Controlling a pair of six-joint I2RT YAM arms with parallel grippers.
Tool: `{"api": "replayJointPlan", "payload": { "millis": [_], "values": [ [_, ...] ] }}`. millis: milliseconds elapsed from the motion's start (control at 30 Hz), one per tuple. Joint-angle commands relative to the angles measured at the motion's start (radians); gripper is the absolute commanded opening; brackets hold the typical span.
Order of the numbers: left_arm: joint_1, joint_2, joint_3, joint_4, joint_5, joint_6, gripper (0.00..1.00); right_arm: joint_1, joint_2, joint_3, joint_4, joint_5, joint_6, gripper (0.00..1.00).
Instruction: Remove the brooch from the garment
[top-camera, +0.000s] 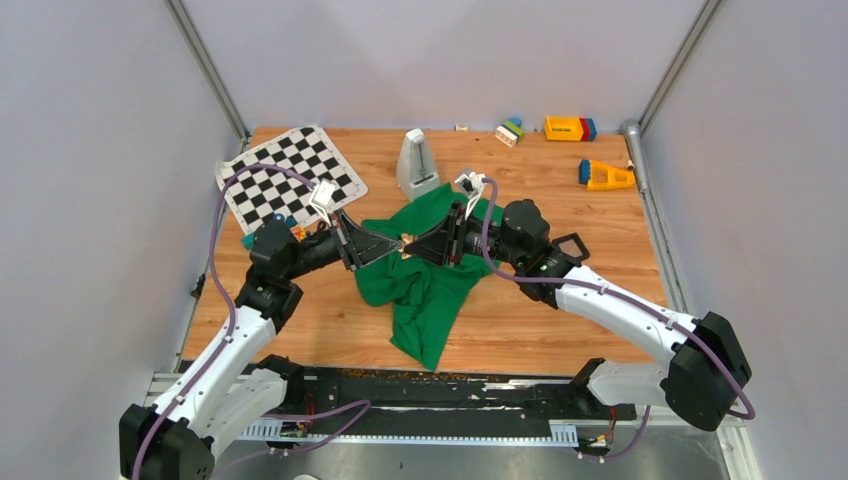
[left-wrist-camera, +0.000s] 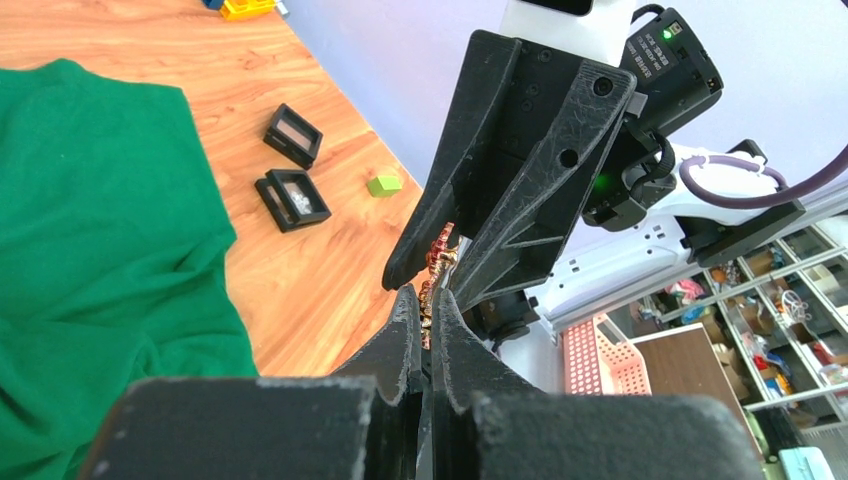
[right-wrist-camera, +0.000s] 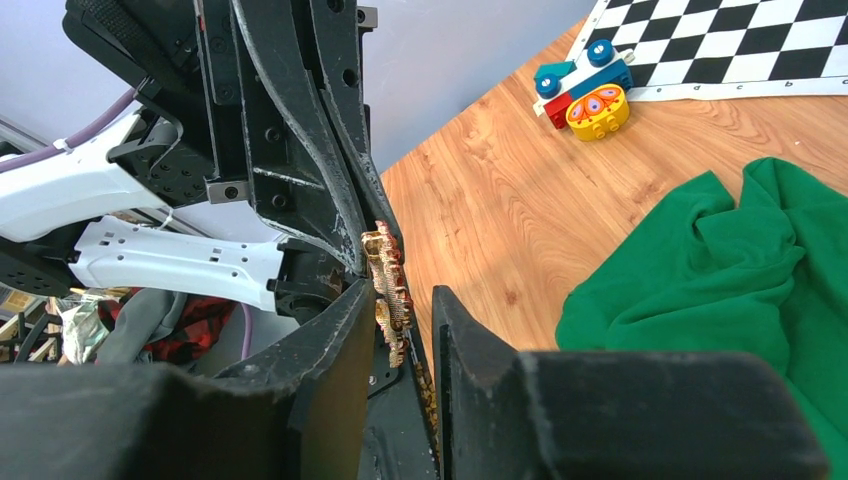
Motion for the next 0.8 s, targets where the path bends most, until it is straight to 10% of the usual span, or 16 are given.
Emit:
{"api": "replayJointPlan", "payload": {
  "millis": [0,767],
  "values": [
    [-0.007,-0.013,-0.007,0.076,0.031,-0.04,0.0,0.003,0.009,0.038,-0.001,0.022,-0.009,0.27],
    [-0.023,0.024,-0.064,0.197,-0.024,-0.141,0.0,0.017,0.023,0.022,0.053,0.02,0.002,0.29]
  ]
}}
